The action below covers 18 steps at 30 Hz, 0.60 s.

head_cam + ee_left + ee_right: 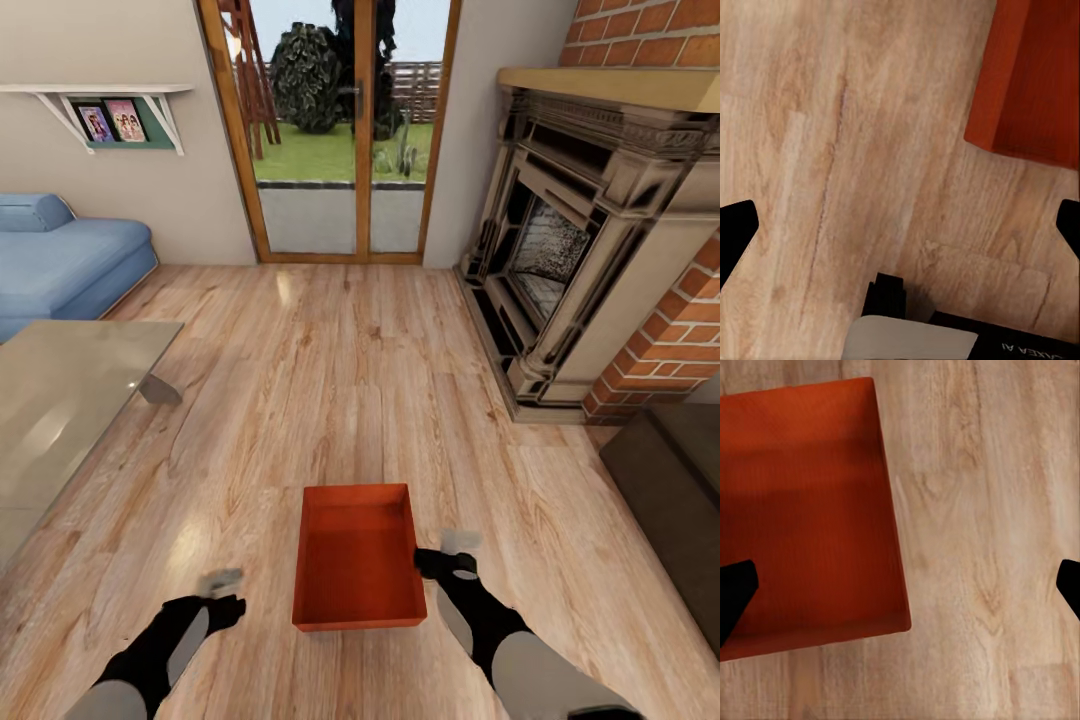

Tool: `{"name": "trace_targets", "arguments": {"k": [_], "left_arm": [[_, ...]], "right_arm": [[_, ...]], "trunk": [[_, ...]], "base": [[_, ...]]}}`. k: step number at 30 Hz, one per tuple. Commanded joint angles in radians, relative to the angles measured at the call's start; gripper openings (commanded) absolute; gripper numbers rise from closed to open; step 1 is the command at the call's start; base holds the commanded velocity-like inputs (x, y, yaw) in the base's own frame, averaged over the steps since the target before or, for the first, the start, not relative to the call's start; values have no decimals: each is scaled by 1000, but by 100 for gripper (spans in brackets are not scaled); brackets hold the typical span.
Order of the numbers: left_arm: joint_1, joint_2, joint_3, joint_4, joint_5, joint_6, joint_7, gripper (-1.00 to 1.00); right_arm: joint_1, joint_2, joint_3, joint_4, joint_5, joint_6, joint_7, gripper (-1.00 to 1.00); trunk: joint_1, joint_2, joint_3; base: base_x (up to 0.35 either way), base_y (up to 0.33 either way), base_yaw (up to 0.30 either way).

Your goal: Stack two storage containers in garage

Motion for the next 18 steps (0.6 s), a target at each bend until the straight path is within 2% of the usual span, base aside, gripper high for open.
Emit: {"name": "trace_targets", "arguments": {"k": [1,3,5,6,9,14,17,18], "left_arm": [[-33,-6,0,4,10,4,6,100],[-70,-21,0,14,10,0,6,100],[-83,-32,-1,17,10,-6,6,100],[-94,-55,-1,20,9,-22,7,100],[-103,-100,-2,33,0,-54,9,100],[-105,-128,-8,57,-11,-74,9,100],[-106,-133,-14,92,-22,-172,9,100],[-106,-133,-17,117,-37,-231,7,100]], "right_arm": [[-6,0,5,-1,-25,-9,-6,100],[-10,-1,4,-1,-31,-19,-6,100],[-11,-1,4,-1,-33,-22,-6,100],[-12,-1,8,-1,-33,-19,-5,100],[-12,0,13,10,-28,-19,-5,100],[-12,0,19,23,-20,-56,4,100],[-12,-1,21,32,8,-77,7,100],[-12,-2,22,33,65,-79,8,100]], "trunk": [[0,0,-1],[0,0,-1],[0,0,-1],[0,0,-1],[0,0,-1],[0,0,-1],[0,0,-1],[0,0,-1]], "base": [[0,0,0],[0,0,0],[0,0,0],[0,0,0],[0,0,0],[0,0,0],[0,0,0],[0,0,0]]}}
